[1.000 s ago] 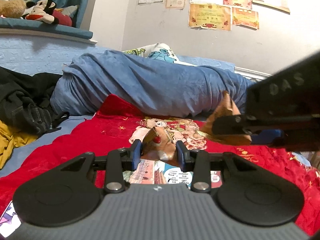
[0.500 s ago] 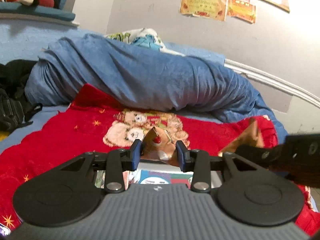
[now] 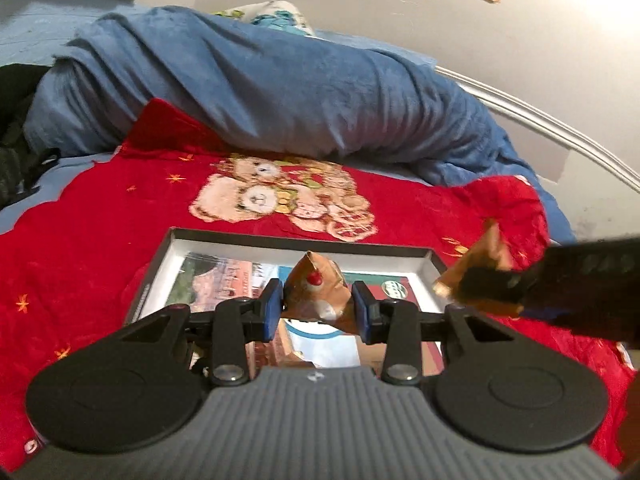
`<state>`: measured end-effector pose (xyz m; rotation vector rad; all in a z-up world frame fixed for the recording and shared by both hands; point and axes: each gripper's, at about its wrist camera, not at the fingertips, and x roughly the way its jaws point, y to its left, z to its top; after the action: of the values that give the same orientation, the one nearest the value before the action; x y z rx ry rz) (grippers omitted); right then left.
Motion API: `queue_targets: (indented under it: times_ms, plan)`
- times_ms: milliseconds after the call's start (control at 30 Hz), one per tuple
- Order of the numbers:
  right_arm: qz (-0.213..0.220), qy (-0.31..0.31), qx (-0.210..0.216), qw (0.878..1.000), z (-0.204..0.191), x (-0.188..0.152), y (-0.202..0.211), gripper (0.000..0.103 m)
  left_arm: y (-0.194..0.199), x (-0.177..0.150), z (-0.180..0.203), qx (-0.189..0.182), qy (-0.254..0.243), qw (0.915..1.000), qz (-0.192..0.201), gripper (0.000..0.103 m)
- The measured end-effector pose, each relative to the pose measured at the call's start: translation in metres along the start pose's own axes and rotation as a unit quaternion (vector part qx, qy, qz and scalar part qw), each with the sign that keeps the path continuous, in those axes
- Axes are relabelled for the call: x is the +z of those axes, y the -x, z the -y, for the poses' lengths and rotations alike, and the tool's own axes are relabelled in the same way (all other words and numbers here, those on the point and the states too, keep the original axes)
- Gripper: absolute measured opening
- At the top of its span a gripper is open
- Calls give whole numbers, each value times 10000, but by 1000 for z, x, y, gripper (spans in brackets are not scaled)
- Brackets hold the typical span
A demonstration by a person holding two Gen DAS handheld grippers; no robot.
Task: Organize objects
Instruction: 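Carry both packets over the black box and lower them inside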
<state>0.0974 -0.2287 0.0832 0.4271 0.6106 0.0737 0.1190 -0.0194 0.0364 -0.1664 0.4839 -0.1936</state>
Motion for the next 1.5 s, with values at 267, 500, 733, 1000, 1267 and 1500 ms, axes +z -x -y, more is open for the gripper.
queue_targets:
  times_ms: [267,500,733,1000,1267,1500]
  plan:
    - [-381,-153,-153,9990,16,-20,-23,25,-9,-13,4,-145,-231,9994,-213,42]
    - [-509,-119,-332,9981,23,-30,-29,25,-12,-28,24,-66,-565,9979,-301,42]
    - [-554,-148,-386,9976,26,-33,-30,25,-13,-38,36,139,-808,9960,-348,42]
    - [-647,-247,-338,9970,33,-32,-31,25,-25,-44,35,284,-634,9937,-875,41]
    - [-770,-199,-399,9960,35,-34,-33,25,-28,-43,33,544,-657,9915,-984,42]
    - [-804,55,-297,9963,22,-33,-41,25,-33,-37,25,632,-607,9890,-1188,42]
